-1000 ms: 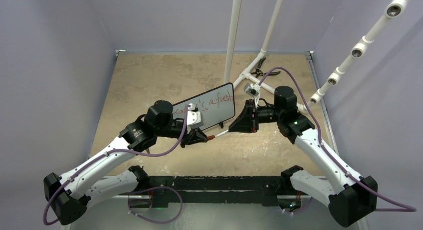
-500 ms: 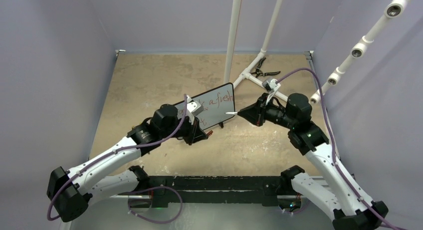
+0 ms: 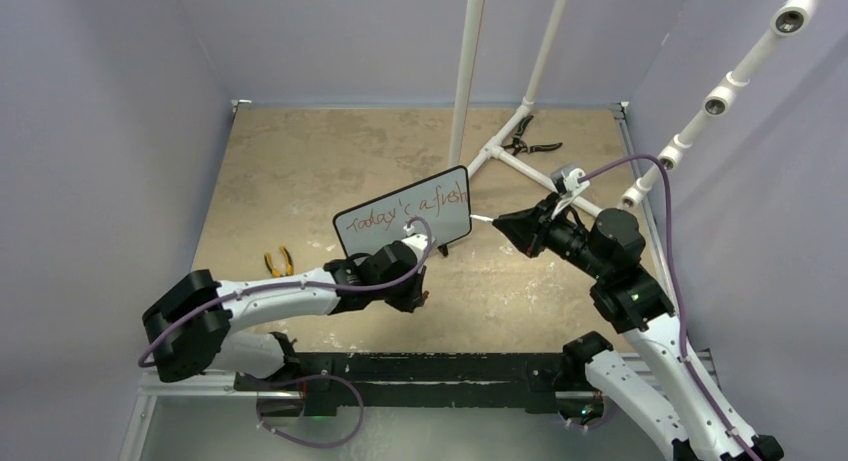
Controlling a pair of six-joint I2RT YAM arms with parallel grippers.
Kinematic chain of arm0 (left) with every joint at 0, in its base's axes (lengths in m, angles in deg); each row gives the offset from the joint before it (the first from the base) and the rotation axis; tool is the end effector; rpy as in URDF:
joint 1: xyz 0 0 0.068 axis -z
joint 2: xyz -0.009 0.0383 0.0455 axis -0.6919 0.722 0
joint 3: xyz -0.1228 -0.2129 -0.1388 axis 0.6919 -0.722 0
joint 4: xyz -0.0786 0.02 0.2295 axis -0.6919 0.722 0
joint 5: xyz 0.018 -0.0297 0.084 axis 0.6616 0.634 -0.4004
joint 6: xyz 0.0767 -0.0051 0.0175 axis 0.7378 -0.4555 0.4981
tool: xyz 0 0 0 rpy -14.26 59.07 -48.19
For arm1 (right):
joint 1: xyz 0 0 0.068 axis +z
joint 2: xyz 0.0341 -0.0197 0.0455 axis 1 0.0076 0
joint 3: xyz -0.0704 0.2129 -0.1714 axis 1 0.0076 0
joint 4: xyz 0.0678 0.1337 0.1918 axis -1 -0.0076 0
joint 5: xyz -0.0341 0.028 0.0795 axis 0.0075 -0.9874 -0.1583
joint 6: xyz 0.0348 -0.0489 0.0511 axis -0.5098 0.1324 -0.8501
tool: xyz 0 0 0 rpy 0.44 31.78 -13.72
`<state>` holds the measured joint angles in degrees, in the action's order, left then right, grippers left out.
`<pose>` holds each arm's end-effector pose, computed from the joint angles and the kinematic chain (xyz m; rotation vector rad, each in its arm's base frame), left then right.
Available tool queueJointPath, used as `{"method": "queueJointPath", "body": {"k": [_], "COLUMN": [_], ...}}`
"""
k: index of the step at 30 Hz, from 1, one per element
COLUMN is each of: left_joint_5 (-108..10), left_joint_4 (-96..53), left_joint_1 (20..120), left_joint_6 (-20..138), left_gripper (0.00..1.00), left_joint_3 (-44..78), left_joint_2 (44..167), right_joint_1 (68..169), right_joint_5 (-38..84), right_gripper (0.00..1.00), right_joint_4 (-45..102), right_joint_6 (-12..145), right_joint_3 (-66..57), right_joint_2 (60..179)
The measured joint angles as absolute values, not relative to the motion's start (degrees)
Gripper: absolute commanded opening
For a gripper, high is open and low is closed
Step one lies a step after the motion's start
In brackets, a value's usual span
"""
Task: Write a sentence on the whiteboard
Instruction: Place the pen cap at the center of the board, then close the whiteboard marker at the center of the board.
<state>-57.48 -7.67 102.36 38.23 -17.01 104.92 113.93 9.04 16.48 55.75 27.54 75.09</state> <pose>0.1356 -0.2208 0.1873 0.5651 2.4718 -0.6920 0.1282 0.0855 0.3511 -0.3976 1.6833 0.8579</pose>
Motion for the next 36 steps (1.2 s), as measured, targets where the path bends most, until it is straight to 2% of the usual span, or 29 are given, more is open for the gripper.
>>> {"method": "queueJointPath", "body": {"k": [5,14,20,22,27,36], "left_joint_5": [-59.47,-60.36,-61.87,-62.59,-63.99,-63.64], "left_joint_4": [-9.51,-12.46,-12.94,-12.96,-13.01,-12.05], "left_joint_1": [103.04,103.61,103.85,103.85,103.85,103.81], "left_joint_6": [37.01,37.42,37.66,37.95,39.19,41.01], "left_gripper": [0.10,0.33,0.38,0.32,0.00,0.00], "left_joint_3": [-17.19,-17.19,-16.29,-15.79,-15.13,-18.80], "left_joint_2": [110.62,114.71,115.59,116.09,117.20,112.00], "right_joint_1": [113.93,113.93,113.93,113.93,113.93,113.93], "right_joint_5": [9.11,9.19,10.02,10.13,10.22,12.67], "right_gripper": [0.00,0.00,0.00,0.00,0.00,0.00], "right_joint_4": [16.37,16.44,16.44,16.44,16.39,15.58], "right_joint_6": [55.79,55.97,55.97,55.97,55.97,55.57], "right_joint_3": [27.54,27.56,27.56,27.56,27.56,27.56], "right_joint_2": [74.28,73.88,73.88,73.88,73.88,73.47]}}
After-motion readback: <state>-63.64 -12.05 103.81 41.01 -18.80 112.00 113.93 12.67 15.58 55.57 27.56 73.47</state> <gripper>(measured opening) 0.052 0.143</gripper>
